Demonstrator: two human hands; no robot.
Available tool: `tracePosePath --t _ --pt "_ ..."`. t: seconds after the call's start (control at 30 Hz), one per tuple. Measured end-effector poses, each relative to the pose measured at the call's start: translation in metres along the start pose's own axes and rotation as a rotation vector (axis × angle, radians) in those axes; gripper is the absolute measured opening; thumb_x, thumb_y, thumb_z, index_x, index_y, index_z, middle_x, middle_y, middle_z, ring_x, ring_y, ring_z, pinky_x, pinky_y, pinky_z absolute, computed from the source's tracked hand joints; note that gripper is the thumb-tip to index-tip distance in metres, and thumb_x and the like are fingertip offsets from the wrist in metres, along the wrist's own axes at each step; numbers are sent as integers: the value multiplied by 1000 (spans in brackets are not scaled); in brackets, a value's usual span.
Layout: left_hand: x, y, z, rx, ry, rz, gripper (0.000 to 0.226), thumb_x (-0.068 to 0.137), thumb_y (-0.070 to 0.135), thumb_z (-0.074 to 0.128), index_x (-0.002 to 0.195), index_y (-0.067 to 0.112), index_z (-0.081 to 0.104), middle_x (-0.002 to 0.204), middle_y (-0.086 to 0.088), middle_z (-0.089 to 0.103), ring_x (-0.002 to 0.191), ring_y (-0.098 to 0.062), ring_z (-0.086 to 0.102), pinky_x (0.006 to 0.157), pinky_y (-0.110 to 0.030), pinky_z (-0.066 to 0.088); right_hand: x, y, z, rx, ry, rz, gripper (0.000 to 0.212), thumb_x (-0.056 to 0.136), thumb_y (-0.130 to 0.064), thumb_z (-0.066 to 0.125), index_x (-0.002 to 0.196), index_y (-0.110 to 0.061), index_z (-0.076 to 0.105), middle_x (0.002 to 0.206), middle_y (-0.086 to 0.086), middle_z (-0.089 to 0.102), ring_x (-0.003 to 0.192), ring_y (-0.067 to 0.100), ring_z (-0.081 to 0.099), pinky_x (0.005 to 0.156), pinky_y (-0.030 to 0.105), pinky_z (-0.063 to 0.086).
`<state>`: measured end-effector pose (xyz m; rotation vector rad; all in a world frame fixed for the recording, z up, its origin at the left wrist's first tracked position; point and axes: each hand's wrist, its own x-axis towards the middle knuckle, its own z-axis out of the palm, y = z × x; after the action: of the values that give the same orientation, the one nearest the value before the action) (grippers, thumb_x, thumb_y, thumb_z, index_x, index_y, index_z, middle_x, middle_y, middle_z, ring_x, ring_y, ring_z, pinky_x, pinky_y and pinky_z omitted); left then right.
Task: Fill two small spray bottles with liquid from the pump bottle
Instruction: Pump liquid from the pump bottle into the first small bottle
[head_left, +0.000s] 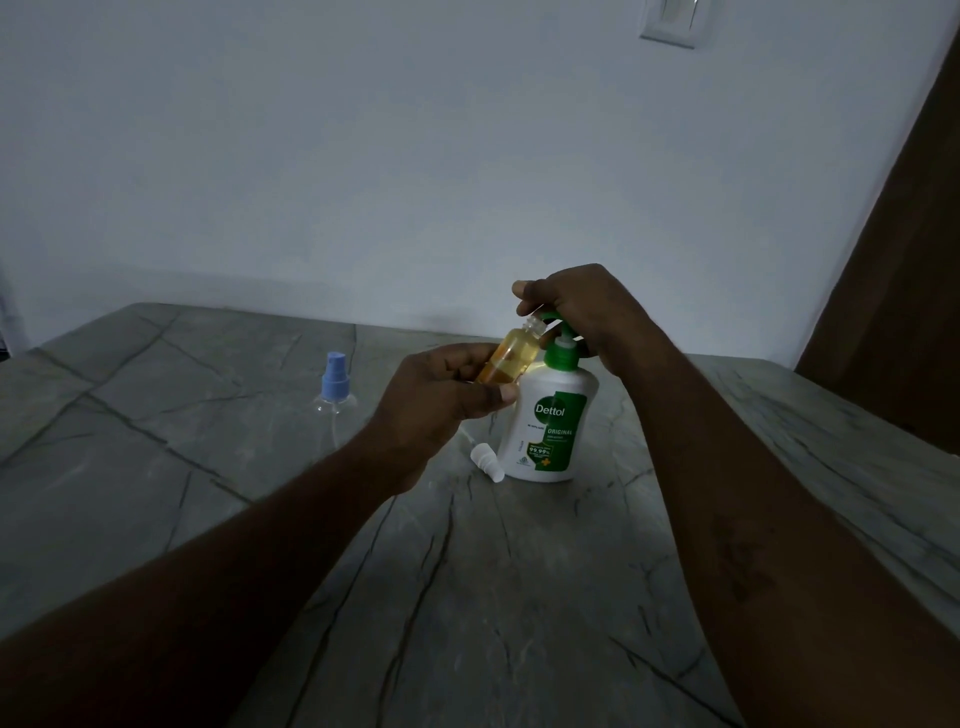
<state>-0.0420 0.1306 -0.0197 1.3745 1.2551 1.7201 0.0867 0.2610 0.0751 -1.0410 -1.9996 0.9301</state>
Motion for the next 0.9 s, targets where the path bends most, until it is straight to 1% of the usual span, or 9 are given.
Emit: tracePosePath --t 0.2,0.33,0.43,0.57,0.73,0.8,0.9 --pt "0 -2 0 11 -2 -8 39 84 4 76 122 12 72 109 -6 78 106 -24 72 95 -40 56 0 2 0 38 -25 23 28 89 -42 73 89 -14 80 87 -2 77 72 15 67 67 29 52" --pt "1 -2 0 16 4 -15 41 84 5 76 123 11 71 111 -6 78 107 -24 72 97 -42 56 -1 2 1 52 -30 24 26 87 -38 74 87 -13 81 85 -4 78 67 14 67 66 29 55" --pt "1 -2 0 18 11 -18 40 84 4 76 122 13 72 110 -5 78 106 -23 73 96 -41 56 -1 3 1 71 -42 33 20 86 -32 73 87 -13 80 99 -3 79 74 16 68 70 32 57" --pt "1 -2 1 10 9 -14 39 84 5 76 122 13 72 109 -5 78 106 -23 73 96 -41 56 -3 3 1 64 -43 38 21 87 -32 73 90 -12 80 97 -1 79 71 15 67 64 28 56" --pt "0 -2 1 -1 10 -16 38 83 4 76 120 15 73 108 -4 78 105 -23 73 95 -40 56 -6 1 0 73 -42 40 20 90 -33 73 88 -14 79 84 -3 75 60 10 64 44 15 47" --pt "0 -2 1 -3 10 -17 39 83 4 76 121 14 72 108 -5 78 105 -23 73 95 -40 57 -7 1 0 66 -42 40 20 90 -34 74 89 -15 79 81 -4 74 59 10 64 43 14 46" --pt "0 -2 1 -8 10 -16 40 83 3 77 122 12 72 108 -5 78 105 -23 73 96 -40 57 -7 1 1 61 -41 45 22 90 -35 74 91 -14 79 82 -4 74 64 13 66 51 20 50"
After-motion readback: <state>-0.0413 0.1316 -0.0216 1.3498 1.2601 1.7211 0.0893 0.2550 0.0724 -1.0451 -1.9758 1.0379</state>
